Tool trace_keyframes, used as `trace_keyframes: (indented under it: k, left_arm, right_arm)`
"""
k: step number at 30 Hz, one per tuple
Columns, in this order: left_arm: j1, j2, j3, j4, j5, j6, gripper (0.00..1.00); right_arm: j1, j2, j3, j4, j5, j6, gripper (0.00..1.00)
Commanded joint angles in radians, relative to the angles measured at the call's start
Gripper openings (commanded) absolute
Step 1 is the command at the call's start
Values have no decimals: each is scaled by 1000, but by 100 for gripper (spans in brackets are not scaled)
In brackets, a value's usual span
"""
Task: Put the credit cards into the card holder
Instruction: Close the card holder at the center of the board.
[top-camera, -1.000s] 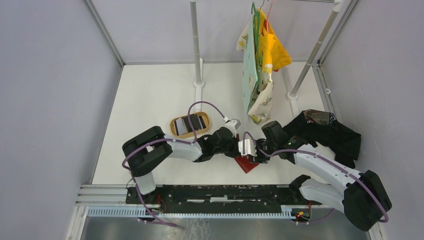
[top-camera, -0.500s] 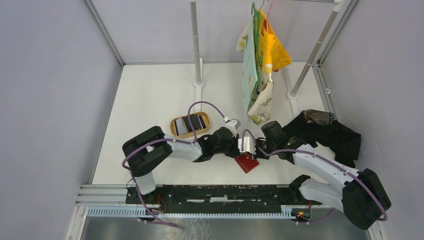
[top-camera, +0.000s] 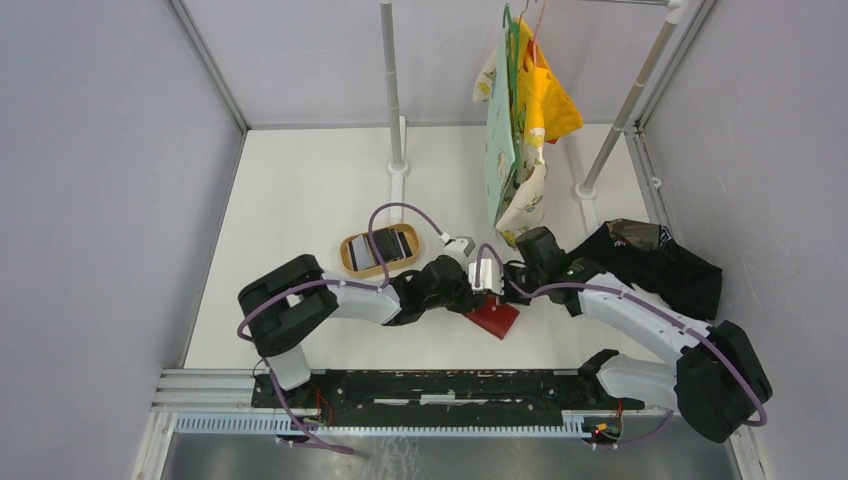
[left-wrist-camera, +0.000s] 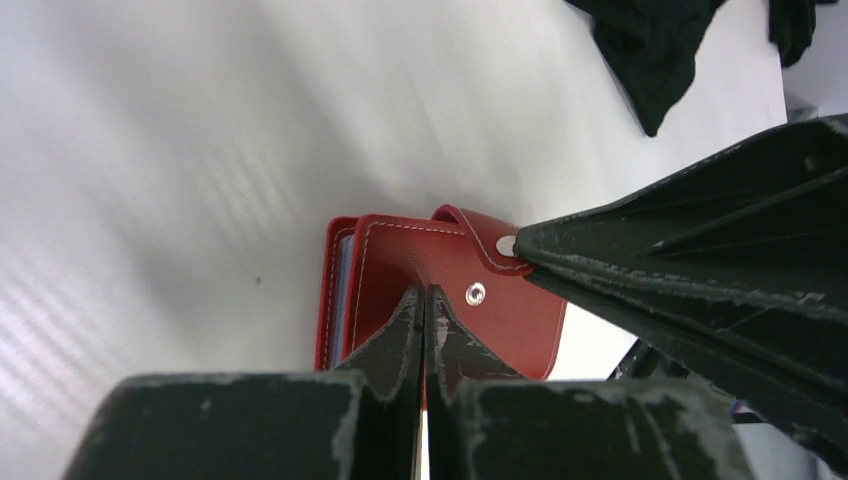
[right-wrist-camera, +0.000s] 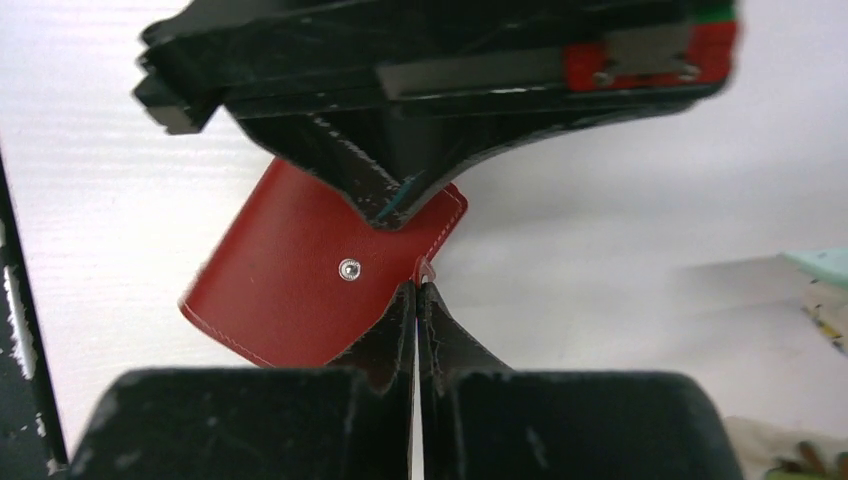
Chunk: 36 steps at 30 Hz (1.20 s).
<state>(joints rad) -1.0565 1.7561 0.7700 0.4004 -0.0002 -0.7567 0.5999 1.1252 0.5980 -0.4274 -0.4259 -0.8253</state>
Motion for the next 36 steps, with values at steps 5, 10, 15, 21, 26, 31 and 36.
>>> trace_keyframes:
  k: [5, 10, 15, 21, 26, 31, 36]
  left_arm:
    - [-4, -100, -77, 24, -149, -108, 2]
    - [-4, -108, -91, 57, -120, -115, 2]
    - [-4, -100, -96, 79, -106, -119, 2]
    - [-6, -88, -97, 94, -93, -118, 2]
    - [-8, -80, -97, 104, -87, -119, 2]
    - [-10, -80, -94, 104, -89, -115, 2]
    - [-13, -75, -89, 104, -87, -113, 2]
  right_arm:
    - [-2, 80, 106, 48, -78, -14, 0]
    - [-2, 76, 60, 13, -102, -60, 0]
    - [-2, 83, 38, -9, -105, -63, 4]
    - [-2, 107, 37, -18, -109, -53, 7]
    - [-2, 105, 31, -26, -101, -49, 9]
    - [-2, 101, 23, -38, -87, -54, 11]
    - [-3, 85, 19, -38, -83, -55, 14]
